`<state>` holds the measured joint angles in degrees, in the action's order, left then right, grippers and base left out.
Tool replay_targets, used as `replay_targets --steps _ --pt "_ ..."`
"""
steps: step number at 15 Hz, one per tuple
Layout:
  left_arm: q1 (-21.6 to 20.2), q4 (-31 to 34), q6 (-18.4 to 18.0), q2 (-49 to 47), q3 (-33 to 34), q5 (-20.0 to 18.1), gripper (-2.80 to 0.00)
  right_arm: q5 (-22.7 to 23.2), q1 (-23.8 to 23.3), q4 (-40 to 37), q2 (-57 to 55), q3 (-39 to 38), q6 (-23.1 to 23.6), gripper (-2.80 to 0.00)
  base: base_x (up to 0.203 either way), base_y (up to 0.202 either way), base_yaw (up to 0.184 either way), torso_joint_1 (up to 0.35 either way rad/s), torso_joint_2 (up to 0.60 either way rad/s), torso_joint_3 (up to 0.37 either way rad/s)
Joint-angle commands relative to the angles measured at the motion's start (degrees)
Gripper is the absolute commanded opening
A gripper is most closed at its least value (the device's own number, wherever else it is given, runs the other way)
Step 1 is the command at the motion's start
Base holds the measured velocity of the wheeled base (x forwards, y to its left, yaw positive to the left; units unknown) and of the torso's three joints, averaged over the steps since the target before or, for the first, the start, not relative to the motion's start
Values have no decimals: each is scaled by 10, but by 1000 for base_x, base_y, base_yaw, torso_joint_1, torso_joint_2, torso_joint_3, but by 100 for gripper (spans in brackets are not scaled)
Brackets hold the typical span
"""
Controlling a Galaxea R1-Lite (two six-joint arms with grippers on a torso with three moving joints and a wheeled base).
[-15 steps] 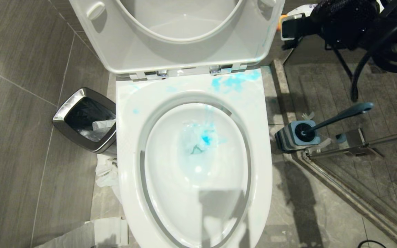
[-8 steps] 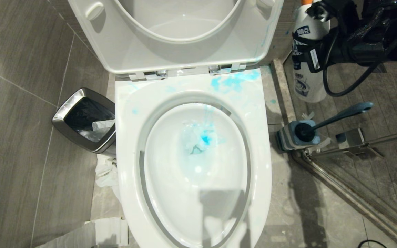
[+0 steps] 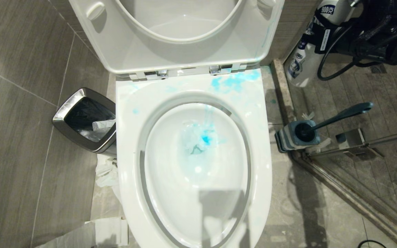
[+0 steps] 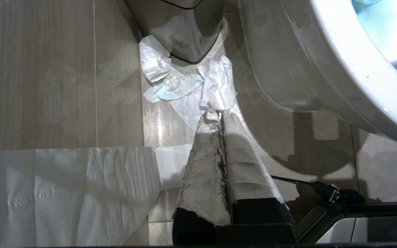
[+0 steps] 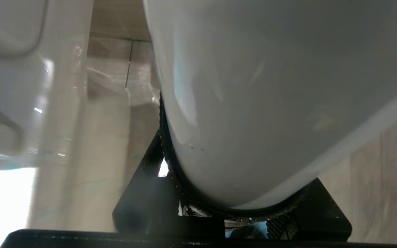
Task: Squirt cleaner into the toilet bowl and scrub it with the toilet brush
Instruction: Place the cleaning agent on the floor
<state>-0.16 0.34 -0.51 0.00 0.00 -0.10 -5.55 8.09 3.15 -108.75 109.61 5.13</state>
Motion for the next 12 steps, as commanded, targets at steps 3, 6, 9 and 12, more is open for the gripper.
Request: replay_targets --steps 3,6,9,12 --pt "1 0 0 -1 0 0 -280 4 -12 90 -61 -34 16 -280 0 0 0 0 0 0" --pt "0 0 0 -1 0 0 -280 2 -12 156 -120 -22 18 -280 0 0 0 0 0 0" --pt "0 0 0 -1 0 0 -280 0 -12 201 -167 -10 20 -280 0 0 0 0 0 0" --pt "0 0 0 -1 0 0 -280 -1 -14 208 -216 32 15 -280 0 0 0 0 0 0"
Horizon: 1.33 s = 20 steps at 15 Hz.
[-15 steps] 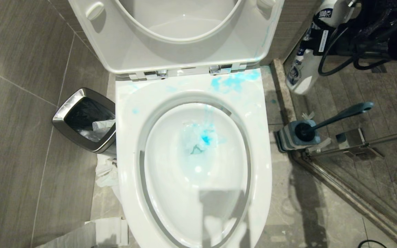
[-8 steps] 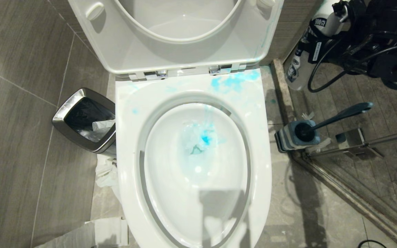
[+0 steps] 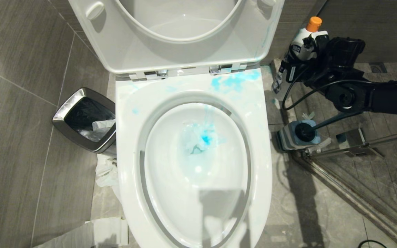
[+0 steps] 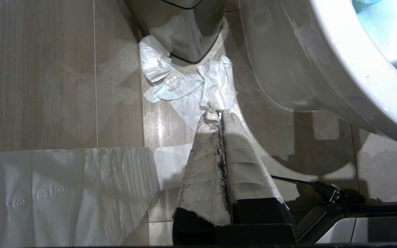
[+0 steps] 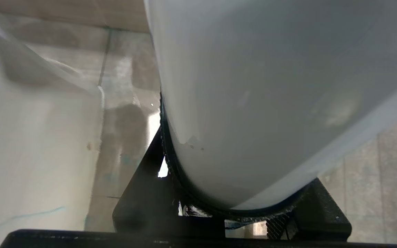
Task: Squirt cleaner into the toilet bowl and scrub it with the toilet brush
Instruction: Place the cleaning agent on the floor
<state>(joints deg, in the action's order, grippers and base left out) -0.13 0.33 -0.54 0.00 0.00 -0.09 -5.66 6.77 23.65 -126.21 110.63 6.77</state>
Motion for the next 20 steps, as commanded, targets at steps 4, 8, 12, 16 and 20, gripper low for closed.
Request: replay_targets --steps 4,8,12,16,20 --pt "0 0 0 -1 0 0 -280 7 2 41 -88 28 -6 -280 0 0 0 0 0 0" --pt "0 0 0 -1 0 0 -280 45 13 99 -128 29 -3 -280 0 0 0 0 0 0" --pt "0 0 0 -1 0 0 -280 50 31 161 -176 29 0 -280 0 0 0 0 0 0" --pt "0 0 0 -1 0 0 -280 66 35 230 -222 29 6 -280 0 0 0 0 0 0" --pt "0 0 0 -1 0 0 -280 77 35 307 -258 31 26 -280 0 0 0 0 0 0"
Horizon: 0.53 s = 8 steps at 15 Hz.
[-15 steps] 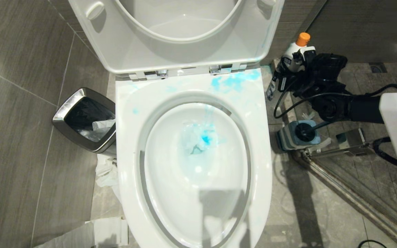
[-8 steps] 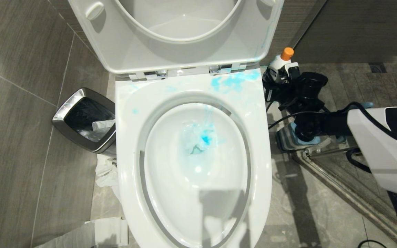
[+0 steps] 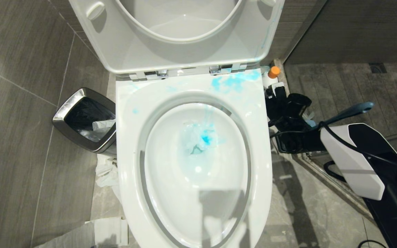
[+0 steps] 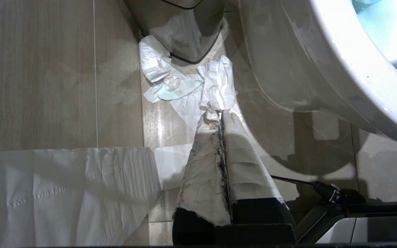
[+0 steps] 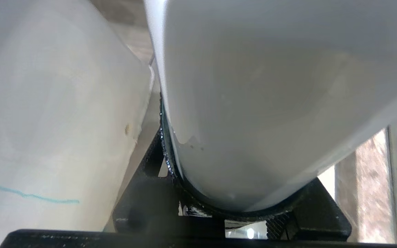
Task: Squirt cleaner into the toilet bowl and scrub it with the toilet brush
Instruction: Place the cleaning agent on the floor
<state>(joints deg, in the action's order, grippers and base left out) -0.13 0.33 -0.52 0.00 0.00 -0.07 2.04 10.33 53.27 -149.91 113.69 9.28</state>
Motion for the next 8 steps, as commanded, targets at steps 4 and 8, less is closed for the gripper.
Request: replay_targets --steps 4,8 --pt "0 0 0 -1 0 0 -280 -6 0 11 -25 -4 1 -280 0 0 0 0 0 0" --pt "0 0 0 -1 0 0 -280 -7 -1 13 -25 -5 1 -280 0 0 0 0 0 0"
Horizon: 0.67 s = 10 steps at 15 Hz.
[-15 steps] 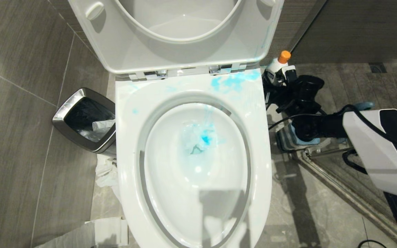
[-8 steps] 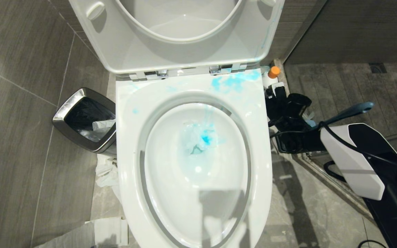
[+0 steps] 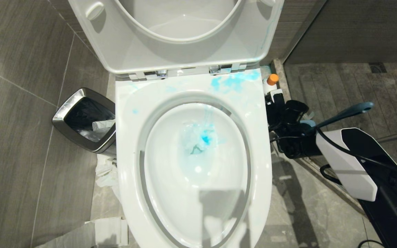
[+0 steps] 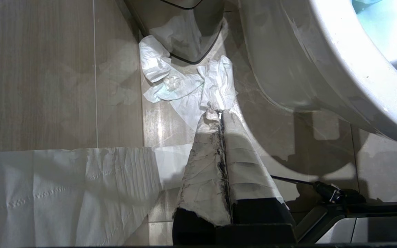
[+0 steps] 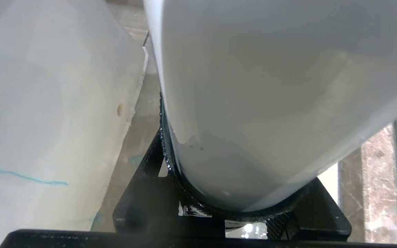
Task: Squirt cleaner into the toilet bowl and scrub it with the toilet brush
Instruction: Place the cleaning agent on the floor
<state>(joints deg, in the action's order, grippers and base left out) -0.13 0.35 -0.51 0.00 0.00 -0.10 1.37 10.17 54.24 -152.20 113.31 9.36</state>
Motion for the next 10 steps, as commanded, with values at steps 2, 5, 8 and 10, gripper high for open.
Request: replay_targets --steps 2,5,8,10 --pt "0 0 0 -1 0 0 -280 0 -1 3 -2 -1 0 -280 0 0 0 0 0 0" --pt "0 0 0 -1 0 0 -280 0 1 4 0 -1 0 -280 0 0 0 0 0 0" --pt "0 0 0 -1 0 1 -280 0 0 7 1 -3 0 -280 0 0 0 0 0 0" --pt "0 0 0 -1 0 0 -280 -4 -1 7 1 -4 0 -280 0 0 0 0 0 0"
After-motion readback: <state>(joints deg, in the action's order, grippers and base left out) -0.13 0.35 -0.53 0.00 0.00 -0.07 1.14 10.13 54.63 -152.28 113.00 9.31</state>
